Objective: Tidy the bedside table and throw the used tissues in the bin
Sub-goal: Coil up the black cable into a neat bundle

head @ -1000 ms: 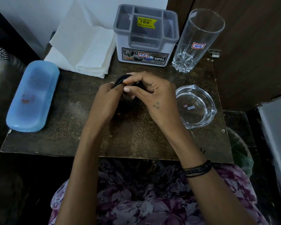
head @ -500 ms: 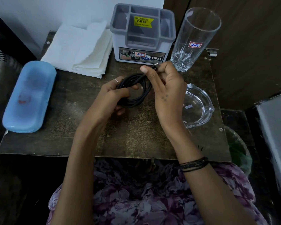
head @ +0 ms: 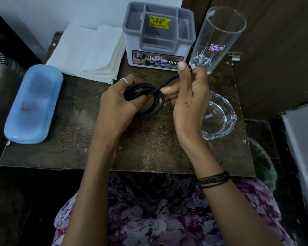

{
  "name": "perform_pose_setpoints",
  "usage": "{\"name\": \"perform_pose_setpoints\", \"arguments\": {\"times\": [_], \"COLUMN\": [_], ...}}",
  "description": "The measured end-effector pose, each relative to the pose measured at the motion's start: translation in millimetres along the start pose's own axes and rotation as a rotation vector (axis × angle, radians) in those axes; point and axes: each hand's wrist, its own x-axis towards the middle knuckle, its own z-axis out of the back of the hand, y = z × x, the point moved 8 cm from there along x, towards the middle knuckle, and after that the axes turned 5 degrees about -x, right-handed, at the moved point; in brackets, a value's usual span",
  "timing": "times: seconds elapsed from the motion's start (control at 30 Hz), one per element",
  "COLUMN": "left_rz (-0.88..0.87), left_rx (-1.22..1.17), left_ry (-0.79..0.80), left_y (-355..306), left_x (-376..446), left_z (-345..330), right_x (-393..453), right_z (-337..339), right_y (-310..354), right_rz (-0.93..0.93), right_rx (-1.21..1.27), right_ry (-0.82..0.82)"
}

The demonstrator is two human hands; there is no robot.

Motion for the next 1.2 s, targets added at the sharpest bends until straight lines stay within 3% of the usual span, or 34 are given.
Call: {"name": "perform_pose_setpoints", "arguments": {"times": [0.3,0.6,0.73,0.83,1.1,1.2], "left_rz": [-0.134,-0.193,-0.139,-0.106,-0.085,-0.083], "left_rx": [-0.102,-0.153,-0.194,-0.182,-0.046,-0.033], "left_ry": [-0.012,0.049,-0.032,-0.118,-0.245,-0.252], "left_y": [-14.3,-22.5,-17.2,-12.3,-8.7,-10.0], "left_x": [-4.6,-6.7,-5.9,-6.1,-6.8,-6.9], "left_z": [-2.2,-10.7,-7.6,-1.2,13.1,14.6], "right_x": [2.0,5.6,4.5,0.6,-11.2,-12.9], "right_z": [-10.7,-9.5,-14.3,-23.5,-47.9,-48.6], "right_y": [-19.2,-15.8,-8.6,-11.9,-20.0,-18.6], "right_rz": [-0.229,-0.179,-0.080,-0.108,-0.256,-0.287], "right_rx": [0.188,0.132,-0.010,-0.093,0.030,0.100], "right_ry": [0.095,0.156,0.197,0.260,0.588,0.613]}}
